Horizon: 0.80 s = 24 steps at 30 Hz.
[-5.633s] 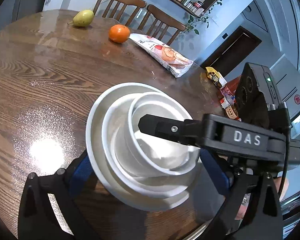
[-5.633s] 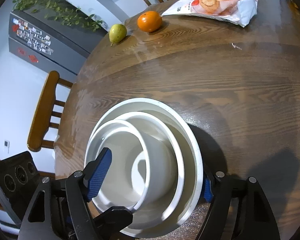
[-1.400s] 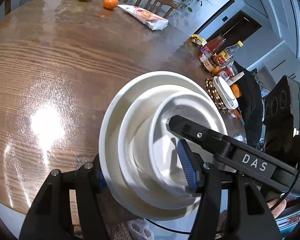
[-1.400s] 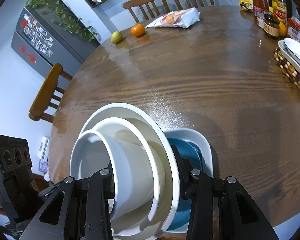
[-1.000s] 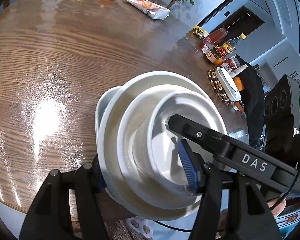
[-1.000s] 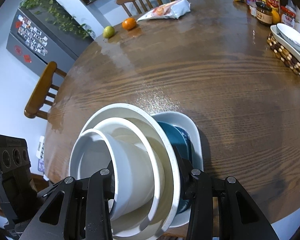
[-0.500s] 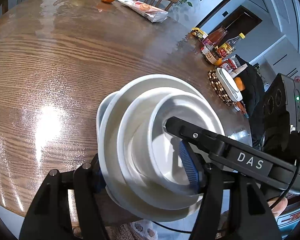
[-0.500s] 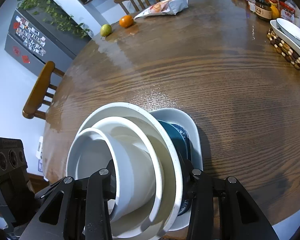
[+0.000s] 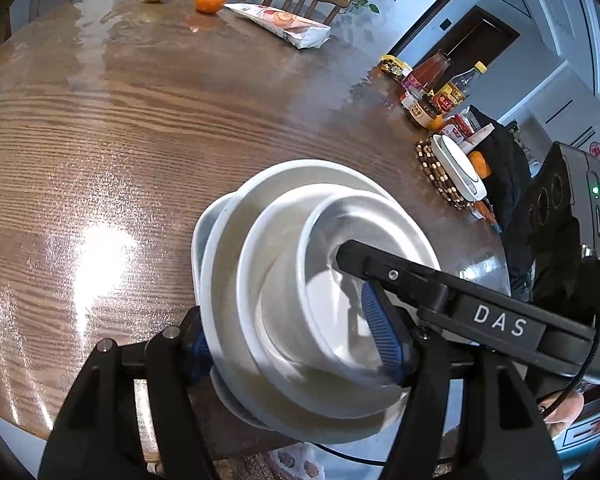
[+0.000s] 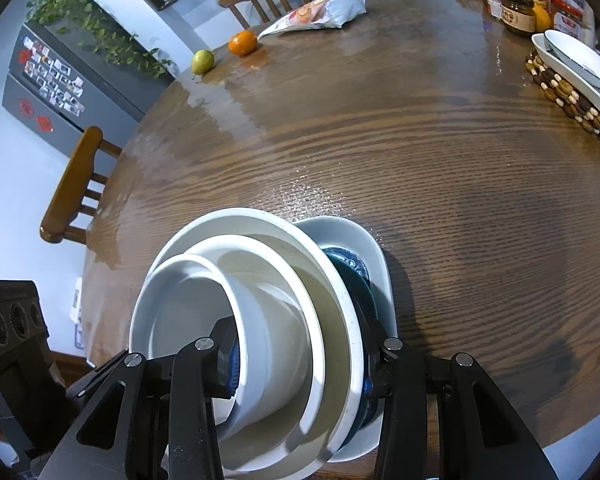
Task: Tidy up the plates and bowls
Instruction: 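Lower the bowl stack onto the teal-blue plate with the right gripper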
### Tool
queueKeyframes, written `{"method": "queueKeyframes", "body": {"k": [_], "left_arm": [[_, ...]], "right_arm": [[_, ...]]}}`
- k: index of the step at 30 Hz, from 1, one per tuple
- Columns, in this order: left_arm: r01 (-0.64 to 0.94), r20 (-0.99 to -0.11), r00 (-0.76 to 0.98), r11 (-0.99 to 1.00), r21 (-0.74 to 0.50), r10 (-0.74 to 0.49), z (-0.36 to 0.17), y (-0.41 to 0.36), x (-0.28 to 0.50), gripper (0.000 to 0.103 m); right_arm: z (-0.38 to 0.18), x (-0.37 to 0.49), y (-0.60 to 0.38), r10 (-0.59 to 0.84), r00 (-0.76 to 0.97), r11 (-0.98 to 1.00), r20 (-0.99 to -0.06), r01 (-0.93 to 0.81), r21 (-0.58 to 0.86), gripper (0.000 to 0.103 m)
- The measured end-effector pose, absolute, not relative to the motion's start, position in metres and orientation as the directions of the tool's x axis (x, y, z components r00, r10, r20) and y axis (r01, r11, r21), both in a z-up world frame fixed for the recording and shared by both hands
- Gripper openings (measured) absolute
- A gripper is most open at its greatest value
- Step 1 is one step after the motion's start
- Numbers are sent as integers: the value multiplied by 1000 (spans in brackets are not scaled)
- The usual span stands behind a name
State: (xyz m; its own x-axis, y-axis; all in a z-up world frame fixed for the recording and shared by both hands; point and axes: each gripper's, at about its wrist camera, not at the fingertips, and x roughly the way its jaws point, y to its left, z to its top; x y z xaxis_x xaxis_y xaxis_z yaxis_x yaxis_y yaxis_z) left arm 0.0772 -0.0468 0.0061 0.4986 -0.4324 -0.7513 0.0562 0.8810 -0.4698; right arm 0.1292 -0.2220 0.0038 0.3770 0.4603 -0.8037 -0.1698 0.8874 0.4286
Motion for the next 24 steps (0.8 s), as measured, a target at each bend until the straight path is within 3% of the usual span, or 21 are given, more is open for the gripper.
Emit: {"method": "queueKeyframes", "body": {"k": [24], "left_arm": [[121,-767,480,898,-423,-426,13,-49,89,68]], "right_arm": [[17,128,-219,390,431,921,-814,-170,351,47]]}}
